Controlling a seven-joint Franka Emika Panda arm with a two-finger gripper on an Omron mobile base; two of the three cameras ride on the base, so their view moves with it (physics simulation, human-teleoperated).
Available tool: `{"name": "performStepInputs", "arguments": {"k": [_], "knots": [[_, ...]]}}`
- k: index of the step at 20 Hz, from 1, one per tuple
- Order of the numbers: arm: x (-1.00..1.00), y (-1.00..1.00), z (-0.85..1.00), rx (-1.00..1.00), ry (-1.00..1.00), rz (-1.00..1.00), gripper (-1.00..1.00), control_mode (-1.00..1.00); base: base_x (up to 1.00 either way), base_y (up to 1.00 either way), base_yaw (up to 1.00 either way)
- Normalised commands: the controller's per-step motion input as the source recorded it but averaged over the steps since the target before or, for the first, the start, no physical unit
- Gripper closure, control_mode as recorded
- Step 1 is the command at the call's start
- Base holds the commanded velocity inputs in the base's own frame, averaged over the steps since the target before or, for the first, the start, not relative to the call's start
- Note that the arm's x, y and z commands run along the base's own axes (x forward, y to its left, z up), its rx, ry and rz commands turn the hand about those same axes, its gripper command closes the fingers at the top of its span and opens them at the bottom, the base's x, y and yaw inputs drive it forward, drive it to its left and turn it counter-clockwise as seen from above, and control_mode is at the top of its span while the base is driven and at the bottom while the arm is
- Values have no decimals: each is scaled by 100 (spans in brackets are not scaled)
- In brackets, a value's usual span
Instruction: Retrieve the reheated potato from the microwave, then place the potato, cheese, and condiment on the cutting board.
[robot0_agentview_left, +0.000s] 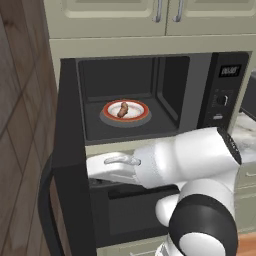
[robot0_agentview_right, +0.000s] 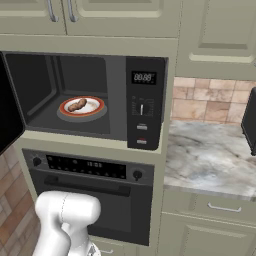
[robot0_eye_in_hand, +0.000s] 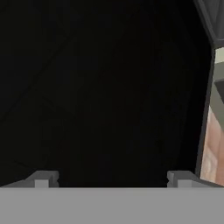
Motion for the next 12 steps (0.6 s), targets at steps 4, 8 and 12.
{"name": "performStepInputs", "arguments": {"k": [4,8,12], "knots": [[21,-25,-4,2,3,-18,-100,-100,0,0,0],[13,-62,4,1,13,-15,-100,-100,0,0,0],[20,-61,9,0,9,-16,-100,-100,0,0,0]]}}
